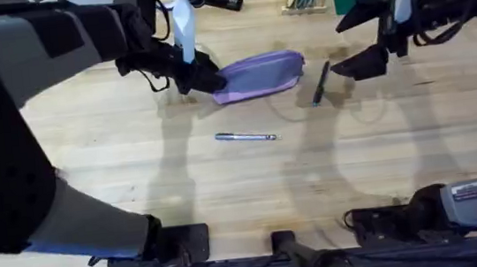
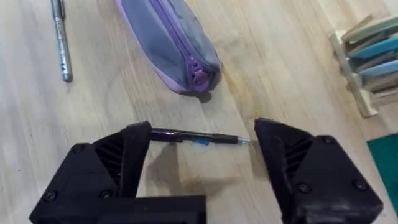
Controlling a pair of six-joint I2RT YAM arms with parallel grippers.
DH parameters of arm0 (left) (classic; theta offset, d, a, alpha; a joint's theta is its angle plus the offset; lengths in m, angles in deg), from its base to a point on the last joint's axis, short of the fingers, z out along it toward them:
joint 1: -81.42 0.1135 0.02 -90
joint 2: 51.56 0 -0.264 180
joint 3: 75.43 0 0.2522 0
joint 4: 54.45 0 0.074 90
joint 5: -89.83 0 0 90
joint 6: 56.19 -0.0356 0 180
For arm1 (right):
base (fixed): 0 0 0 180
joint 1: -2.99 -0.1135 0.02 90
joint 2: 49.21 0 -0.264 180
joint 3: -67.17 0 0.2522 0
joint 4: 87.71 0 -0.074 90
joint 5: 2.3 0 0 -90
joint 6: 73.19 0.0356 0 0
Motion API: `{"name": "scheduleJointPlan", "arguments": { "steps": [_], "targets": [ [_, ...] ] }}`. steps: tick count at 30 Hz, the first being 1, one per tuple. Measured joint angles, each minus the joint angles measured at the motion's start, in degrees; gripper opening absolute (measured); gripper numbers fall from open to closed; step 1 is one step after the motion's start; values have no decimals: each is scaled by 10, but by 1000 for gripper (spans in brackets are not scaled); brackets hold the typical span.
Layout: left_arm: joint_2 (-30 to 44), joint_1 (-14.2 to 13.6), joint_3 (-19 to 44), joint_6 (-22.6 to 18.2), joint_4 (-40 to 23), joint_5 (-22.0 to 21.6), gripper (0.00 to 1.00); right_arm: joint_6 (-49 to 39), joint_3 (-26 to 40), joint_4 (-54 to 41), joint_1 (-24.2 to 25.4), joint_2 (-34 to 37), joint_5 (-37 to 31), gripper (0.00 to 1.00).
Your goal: Unzip the bag, pick up the pens from the table one at a time and place them inside, then zip the bag closed.
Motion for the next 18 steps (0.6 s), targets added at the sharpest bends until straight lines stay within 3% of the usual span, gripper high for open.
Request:
{"name": "scheduleJointPlan", "arguments": {
  "steps": [18],
  "targets": [
    [0,0,0,0,0,0,43,-2,0,64,-54,42,0,995]
  ]
}}
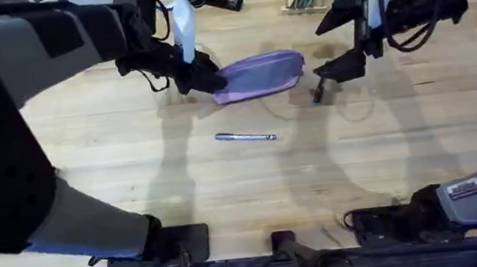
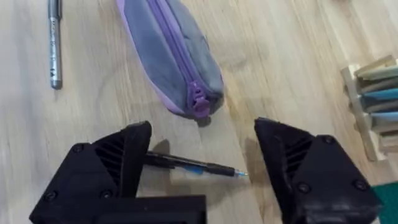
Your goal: Unzip the bag, pick up the pens from the table one at a time and place them inside, then zip the bag closed.
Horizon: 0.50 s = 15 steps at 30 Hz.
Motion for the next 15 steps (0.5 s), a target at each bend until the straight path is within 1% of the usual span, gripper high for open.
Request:
{"name": "scheduleJointPlan", "arguments": {
  "steps": [15],
  "targets": [
    [0,0,0,0,0,0,43,-2,1,20,-34,41,0,995]
  ]
}}
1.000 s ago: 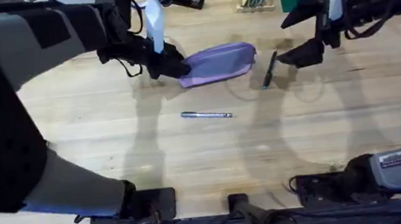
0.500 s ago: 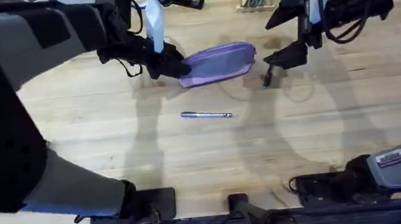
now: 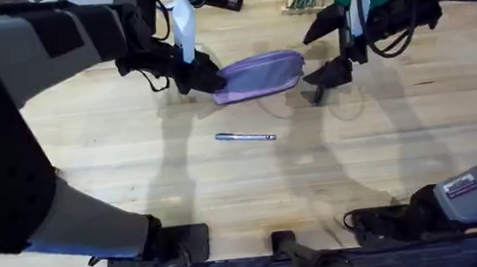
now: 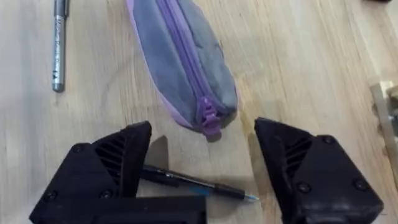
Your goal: Unzip the bag, pick up the pens from the table one at a time and place them inside, then zip the bag closed.
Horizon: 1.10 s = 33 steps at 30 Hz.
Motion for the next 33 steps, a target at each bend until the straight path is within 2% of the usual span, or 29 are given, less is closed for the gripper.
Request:
{"name": "scheduleJointPlan", "arguments": {
  "steps": [13,16,25,33],
  "targets": [
    [0,0,0,0,0,0,43,0,0,6,-19,26,0,912],
    [0,0,0,0,0,0,43,-2,0,8,-19,27,0,786],
    [0,0,0,0,0,0,43,-4,0,9,-19,27,-2,59],
    [0,0,0,0,1,0,43,-4,0,16,-19,27,-2,31]
  ]
}}
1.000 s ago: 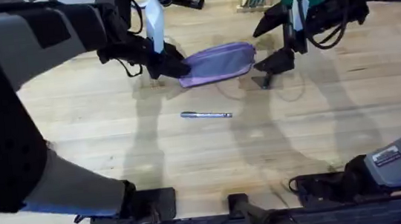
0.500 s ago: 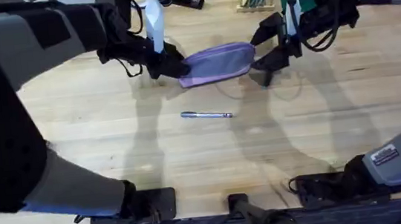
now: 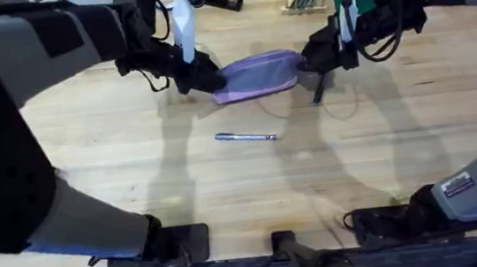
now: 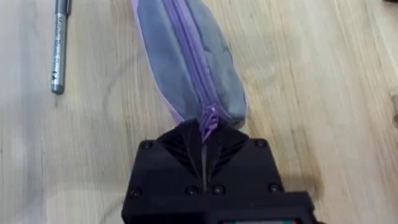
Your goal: Unzip the bag, pick up the pens from the table one at a time and place them inside, then zip the bag closed.
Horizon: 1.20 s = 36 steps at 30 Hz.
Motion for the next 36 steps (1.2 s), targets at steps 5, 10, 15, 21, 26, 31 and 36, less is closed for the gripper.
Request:
{"name": "scheduleJointPlan", "arguments": {
  "steps": [5,10,15,21,26,31,36],
  "targets": [
    [0,0,0,0,0,0,43,0,0,0,0,0,0,31],
    [0,0,0,0,0,0,43,0,3,-1,0,0,0,31],
    [0,0,0,0,5,1,43,0,21,-2,0,-1,-9,31],
    [0,-1,0,0,9,6,43,0,49,-3,0,-1,-13,31],
    [0,-1,0,0,9,7,43,0,57,-4,0,-1,-15,31],
    [0,-1,0,0,9,7,43,0,57,-6,0,-9,-19,31],
    [0,0,0,0,7,4,43,0,64,-3,1,-40,-19,30]
  ]
}}
